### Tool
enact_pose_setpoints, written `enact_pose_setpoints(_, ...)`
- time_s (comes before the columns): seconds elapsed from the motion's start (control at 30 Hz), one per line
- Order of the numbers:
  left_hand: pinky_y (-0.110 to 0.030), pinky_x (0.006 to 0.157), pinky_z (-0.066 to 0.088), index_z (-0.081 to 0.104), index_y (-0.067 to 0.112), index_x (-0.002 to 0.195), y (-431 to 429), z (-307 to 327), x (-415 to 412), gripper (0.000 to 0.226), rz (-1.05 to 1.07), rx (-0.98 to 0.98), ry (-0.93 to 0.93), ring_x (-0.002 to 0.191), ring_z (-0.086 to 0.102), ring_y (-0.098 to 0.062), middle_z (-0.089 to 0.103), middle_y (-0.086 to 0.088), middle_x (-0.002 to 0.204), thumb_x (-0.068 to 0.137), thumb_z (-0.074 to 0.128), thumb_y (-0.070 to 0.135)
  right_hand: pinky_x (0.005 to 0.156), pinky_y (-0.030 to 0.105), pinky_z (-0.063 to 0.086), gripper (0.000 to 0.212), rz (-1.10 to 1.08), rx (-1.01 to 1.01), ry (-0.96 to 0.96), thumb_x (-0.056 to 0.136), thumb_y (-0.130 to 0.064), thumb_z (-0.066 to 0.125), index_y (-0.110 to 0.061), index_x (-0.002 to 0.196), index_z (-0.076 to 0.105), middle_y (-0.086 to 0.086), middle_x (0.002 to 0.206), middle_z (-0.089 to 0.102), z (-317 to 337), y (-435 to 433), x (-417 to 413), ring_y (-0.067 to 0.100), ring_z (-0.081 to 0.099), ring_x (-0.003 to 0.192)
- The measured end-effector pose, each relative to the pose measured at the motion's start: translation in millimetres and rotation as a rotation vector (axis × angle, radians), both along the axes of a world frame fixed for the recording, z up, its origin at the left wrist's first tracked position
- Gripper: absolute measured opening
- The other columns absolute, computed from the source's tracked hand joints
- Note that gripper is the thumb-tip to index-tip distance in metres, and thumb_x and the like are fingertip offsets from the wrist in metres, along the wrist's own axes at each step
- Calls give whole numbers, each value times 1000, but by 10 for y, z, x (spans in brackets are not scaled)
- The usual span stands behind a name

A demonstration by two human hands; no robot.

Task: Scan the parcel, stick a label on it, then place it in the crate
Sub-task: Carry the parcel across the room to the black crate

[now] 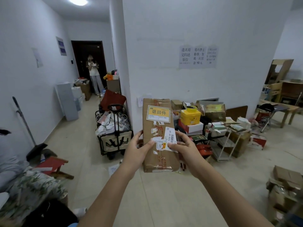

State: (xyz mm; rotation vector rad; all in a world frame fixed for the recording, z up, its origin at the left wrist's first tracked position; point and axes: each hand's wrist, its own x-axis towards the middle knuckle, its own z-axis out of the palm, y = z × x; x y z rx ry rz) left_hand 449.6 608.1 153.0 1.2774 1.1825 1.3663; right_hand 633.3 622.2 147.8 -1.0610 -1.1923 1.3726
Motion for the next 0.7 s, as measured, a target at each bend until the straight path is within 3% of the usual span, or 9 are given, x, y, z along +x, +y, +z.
enact_pose_setpoints(0.17,-33,78,58,47,41,117,638,-67,145,42,-35,2,3,96,65,-11,61,11,105,84,67,24,94,58,52,52,-48,-2,40,72,-11,76,-36,115,61,15,116,69,-90,590,126,36,67,107)
enact_pose_setpoints(0.37,-47,88,57,48,36,130,1613,-138,62,54,-50,-6,11,106,65,-22,63,4,115,80,70,33,90,52,56,61,-86,11,-7,76,-8,74,-26,130,53,15,118,68,-60,1511,46,34,68,105)
enact_pose_setpoints(0.47,-45,88,57,45,34,133,2130,-112,-26,55,-53,13,4,106,63,-20,61,4,118,83,68,30,91,53,56,58,-116,-4,0,79,-4,72,-25,130,53,16,117,67,-17,1993,-69,34,68,104)
enact_pose_setpoints(0.63,-31,74,60,43,31,135,2926,22,-191,54,-94,27,-2,97,64,-14,59,4,114,85,66,26,89,48,56,55,-152,-1,2,80,-1,71,-25,126,55,10,108,68,110,2699,-237,31,68,100)
enact_pose_setpoints(0.7,-34,76,60,45,30,134,3202,74,-255,54,-108,34,-3,98,65,-17,60,5,112,84,67,25,90,49,56,56,-167,1,6,79,-3,73,-26,126,55,13,112,69,144,2946,-288,33,68,102)
